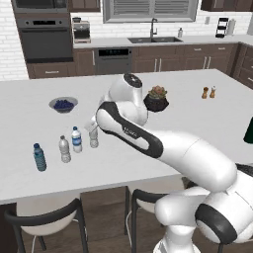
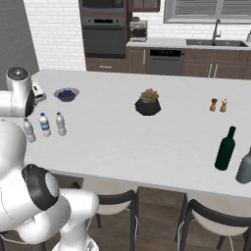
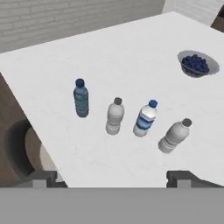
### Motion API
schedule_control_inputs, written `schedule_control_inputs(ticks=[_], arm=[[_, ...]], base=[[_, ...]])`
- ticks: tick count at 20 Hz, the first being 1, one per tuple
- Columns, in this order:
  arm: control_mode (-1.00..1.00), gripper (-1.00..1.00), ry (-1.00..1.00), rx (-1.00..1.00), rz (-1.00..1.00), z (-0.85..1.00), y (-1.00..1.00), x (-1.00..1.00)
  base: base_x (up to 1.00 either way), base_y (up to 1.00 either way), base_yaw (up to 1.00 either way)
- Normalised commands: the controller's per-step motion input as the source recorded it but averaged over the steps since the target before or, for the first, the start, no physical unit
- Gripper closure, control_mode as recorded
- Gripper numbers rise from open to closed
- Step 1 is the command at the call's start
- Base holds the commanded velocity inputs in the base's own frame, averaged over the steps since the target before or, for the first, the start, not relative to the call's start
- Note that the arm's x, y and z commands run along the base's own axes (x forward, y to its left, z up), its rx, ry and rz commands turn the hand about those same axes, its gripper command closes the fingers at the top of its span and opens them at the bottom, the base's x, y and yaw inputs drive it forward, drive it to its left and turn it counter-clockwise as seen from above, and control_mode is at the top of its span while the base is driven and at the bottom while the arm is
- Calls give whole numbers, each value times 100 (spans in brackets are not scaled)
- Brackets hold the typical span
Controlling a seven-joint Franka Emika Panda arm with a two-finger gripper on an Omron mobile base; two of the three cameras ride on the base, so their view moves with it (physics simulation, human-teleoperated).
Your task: Move the plastic bottles in the middle to the plastics group, and the glass bottles in the middle to the glass group.
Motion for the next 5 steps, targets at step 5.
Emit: schedule_control_inputs(ticks=[5], arm=[[-100,-100,3,5,-23,0,-83,-14]], base=[[0,0,0]])
